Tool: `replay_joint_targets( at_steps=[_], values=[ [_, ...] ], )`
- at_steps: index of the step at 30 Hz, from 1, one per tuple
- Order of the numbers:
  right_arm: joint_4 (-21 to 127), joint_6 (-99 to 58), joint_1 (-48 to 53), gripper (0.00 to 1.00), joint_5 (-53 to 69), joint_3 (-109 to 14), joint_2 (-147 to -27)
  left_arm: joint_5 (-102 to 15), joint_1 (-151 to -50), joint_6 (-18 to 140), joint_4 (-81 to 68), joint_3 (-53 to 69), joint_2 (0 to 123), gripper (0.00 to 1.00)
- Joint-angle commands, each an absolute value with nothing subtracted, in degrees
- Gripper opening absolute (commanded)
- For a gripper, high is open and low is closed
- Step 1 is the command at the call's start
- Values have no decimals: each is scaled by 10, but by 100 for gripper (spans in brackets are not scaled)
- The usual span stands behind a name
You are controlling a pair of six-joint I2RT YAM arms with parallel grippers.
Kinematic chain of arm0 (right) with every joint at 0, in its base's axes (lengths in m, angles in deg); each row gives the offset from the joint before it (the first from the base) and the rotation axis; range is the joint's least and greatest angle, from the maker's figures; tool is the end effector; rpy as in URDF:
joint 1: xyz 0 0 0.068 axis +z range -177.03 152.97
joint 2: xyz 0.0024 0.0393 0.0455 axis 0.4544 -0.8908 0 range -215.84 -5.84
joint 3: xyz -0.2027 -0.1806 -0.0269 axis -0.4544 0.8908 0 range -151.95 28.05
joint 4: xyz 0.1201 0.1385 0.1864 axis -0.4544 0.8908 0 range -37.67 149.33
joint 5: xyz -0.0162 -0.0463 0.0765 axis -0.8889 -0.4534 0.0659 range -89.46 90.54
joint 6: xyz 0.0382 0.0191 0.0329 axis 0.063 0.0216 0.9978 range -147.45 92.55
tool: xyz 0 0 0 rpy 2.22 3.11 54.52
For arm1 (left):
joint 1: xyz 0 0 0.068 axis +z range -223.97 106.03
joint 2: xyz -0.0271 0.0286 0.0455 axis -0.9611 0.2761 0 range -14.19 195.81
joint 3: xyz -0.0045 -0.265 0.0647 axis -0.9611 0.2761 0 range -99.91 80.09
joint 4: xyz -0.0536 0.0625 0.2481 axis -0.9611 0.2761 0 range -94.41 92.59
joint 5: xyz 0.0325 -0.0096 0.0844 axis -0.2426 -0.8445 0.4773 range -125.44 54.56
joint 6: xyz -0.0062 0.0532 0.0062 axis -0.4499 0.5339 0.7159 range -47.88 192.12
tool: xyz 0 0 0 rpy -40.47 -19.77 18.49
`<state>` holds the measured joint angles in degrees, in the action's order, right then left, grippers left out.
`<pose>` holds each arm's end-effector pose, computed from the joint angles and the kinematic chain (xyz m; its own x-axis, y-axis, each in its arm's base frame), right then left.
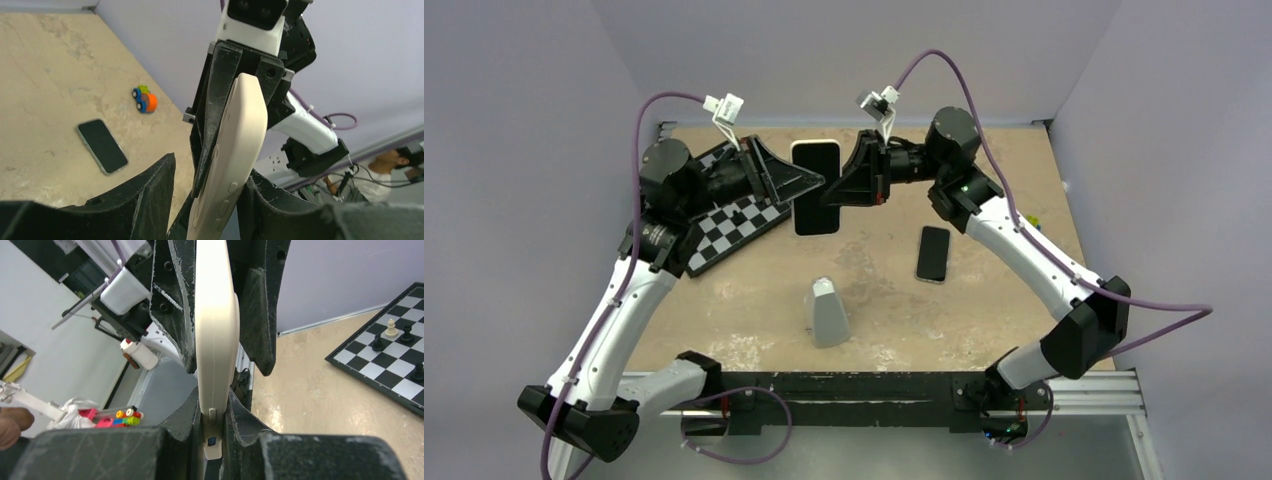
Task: Take the phone out of the phone case
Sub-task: Remove the phone case from the phone.
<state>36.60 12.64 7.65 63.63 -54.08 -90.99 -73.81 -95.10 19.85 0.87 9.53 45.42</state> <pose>0.2560 0.2159 0.4434 -0.4881 0.0166 -0.8726 -0.8608 -0.1745 0.4781 0.1944 -0.0989 0.4567 -0.6228 -0.4240 -0.6575 0.5984 0.2832 -0.7494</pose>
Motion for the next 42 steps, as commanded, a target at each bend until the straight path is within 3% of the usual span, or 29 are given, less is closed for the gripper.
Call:
replay_joint_targets(
  at_steps=[1,10,16,17,21,22,30,42],
  values=[
    [422,61,77,0,693,-586,-919,-842,-947,270,79,41,488,49],
    [505,-2,79,0,693,-608,-925,-849,-947,301,108,-1,505,42],
    [514,-3,83,0,681,-609,-924,-836,-947,285,85,11,504,0],
    [516,-3,83,6,679,-609,-921,-817,-946,285,93,10,498,0],
    [483,26,61,58,675,-570,-897,-737,-934,230,72,24,469,0],
    [449,47,57,62,681,-547,-887,-736,-929,204,46,30,467,0],
    [381,43,52,60,725,-462,-843,-831,-909,5,-191,48,521,0],
    [292,69,42,57,747,-437,-820,-891,-908,19,-199,42,530,0]
  ],
)
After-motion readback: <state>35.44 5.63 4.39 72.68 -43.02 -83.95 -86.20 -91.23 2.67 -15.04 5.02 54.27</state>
